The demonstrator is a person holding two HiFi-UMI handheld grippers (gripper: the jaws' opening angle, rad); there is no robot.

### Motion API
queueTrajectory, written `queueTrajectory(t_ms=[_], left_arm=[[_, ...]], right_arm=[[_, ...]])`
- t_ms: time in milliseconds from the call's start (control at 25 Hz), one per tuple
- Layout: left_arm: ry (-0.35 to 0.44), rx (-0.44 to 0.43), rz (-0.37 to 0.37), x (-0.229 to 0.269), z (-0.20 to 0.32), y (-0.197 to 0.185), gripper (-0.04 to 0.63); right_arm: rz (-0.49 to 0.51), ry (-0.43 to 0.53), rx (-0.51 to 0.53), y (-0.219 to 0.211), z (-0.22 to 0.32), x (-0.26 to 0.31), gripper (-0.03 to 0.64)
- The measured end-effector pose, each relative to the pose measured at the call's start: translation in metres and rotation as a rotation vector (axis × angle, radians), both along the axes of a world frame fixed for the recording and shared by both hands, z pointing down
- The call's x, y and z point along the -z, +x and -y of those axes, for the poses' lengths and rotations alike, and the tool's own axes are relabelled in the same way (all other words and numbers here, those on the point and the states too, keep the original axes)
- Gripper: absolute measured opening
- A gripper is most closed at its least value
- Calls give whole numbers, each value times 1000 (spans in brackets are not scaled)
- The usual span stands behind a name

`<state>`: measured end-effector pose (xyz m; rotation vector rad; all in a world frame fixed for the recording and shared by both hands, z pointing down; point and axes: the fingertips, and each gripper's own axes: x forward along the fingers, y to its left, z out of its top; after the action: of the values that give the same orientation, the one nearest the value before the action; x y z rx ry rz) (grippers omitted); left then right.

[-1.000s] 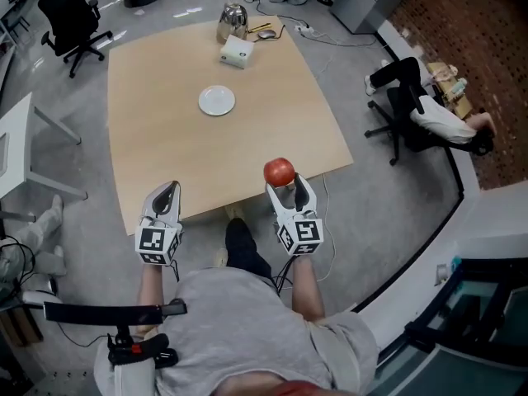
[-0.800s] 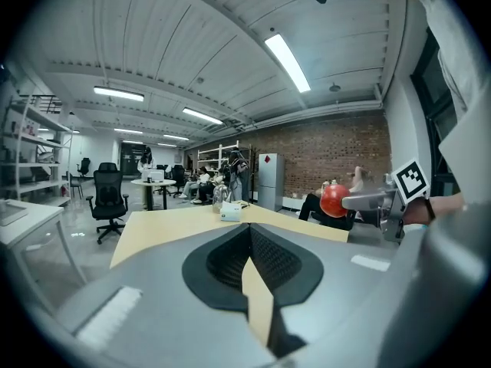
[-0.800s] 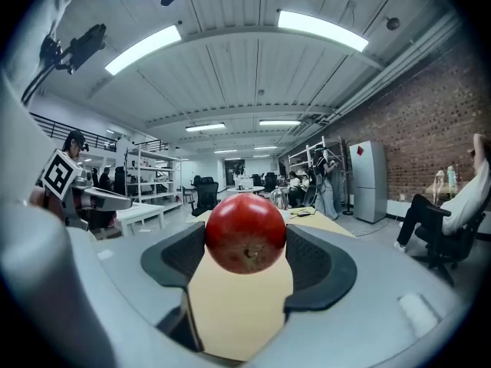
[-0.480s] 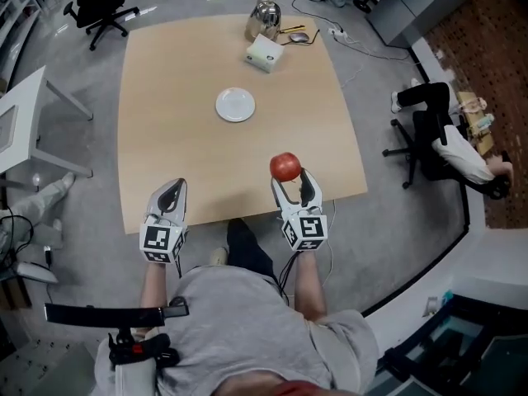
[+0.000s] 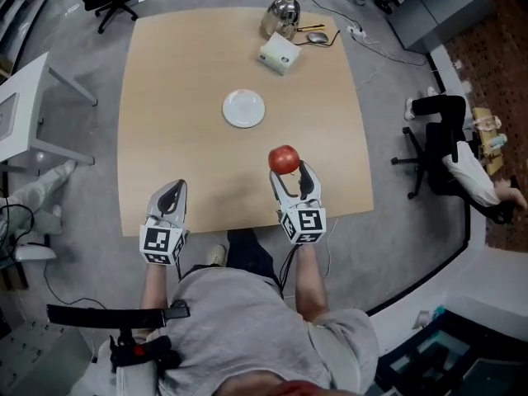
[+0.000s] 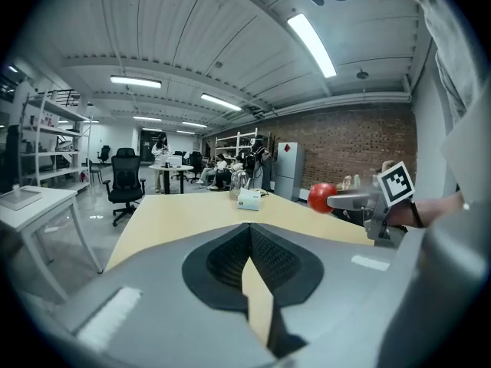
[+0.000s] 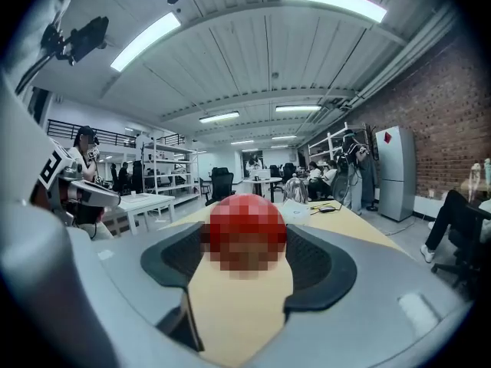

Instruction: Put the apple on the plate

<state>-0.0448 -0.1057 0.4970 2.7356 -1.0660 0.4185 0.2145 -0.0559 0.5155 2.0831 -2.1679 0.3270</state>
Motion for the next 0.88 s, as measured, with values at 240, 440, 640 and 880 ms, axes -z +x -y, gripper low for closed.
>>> queueTrajectory(t_ms=[240,440,640,880], left_arm=[[-34,46,15,-10,12,-4,20],[-53,76,26,-12,19,-5,20],[-72,101,41,-21,27,-5,20],[-85,139,49,-28,30,-3,20]], right_arm=[[3,-24,43,3,36,-18,334],[-12,-41,82,3,60,-28,334],[-4,-55,112,4,84,-42,334],[11,-71,136,12,103,-62,334]])
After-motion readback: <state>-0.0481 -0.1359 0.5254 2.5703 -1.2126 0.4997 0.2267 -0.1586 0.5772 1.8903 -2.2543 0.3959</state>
